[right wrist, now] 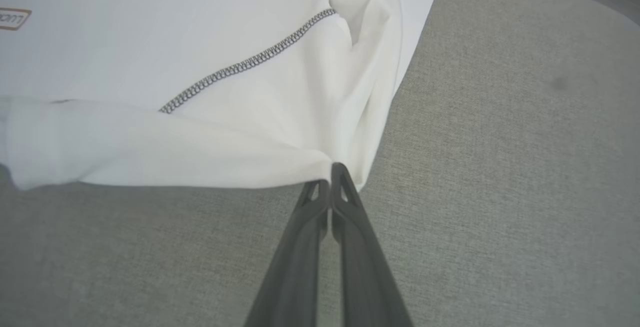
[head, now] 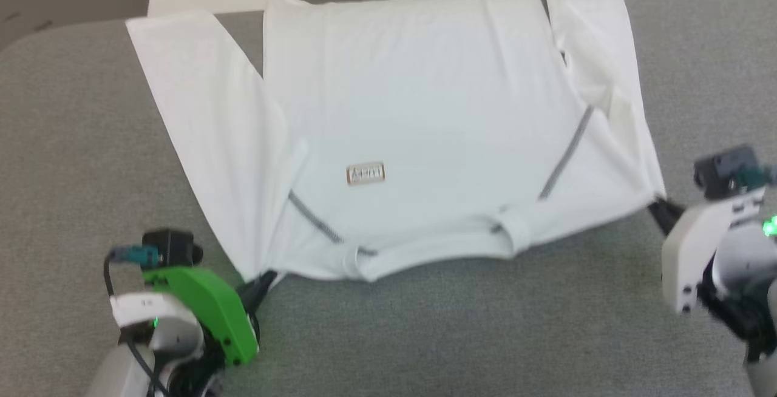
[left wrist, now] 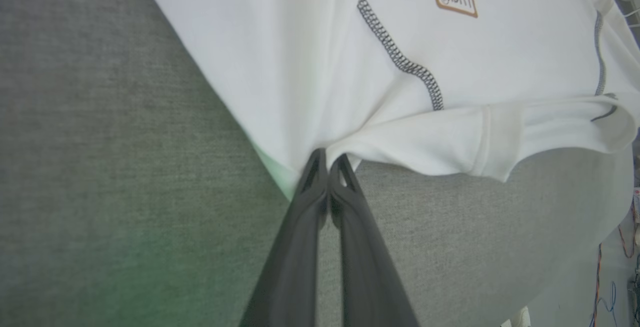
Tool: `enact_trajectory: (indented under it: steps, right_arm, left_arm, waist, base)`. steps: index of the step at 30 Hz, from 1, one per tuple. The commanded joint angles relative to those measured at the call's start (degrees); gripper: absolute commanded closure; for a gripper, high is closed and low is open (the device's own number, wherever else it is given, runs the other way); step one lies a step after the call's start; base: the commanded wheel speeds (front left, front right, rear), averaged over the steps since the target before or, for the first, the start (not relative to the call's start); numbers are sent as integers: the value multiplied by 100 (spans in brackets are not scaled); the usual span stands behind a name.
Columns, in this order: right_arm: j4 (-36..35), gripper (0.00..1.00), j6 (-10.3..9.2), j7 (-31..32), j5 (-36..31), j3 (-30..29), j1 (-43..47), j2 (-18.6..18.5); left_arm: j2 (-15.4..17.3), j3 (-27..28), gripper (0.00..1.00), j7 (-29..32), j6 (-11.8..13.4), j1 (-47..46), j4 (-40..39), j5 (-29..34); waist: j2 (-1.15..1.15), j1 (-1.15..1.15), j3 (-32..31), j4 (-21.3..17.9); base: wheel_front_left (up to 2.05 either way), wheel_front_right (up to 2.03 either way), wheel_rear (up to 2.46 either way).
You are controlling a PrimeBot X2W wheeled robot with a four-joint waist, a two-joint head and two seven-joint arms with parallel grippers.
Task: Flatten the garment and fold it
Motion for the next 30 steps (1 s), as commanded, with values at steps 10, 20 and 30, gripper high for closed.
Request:
enact_trajectory:
  steps: [10,20,30]
  right_arm:
    - [-500,100,-48,422,-279,-844,1760,858]
    - [-416,100,-48,715,-616,-1252,2357,1434]
    - [8,0,-48,450,-453,-1081,2307,1549]
  left_arm:
    - [73,34,100,207,383,1475,-519,-196]
    - [46,-174,100,272,533,1965,-659,-90]
    - [-280,-279,0,-181,349,1743,-457,-89]
  waist:
    - [0,1,-669,229]
    - [0,1,-711,242]
    - [0,1,-723,247]
  base:
    - [0,0,0]
    - [0,0,0]
    - [0,0,0]
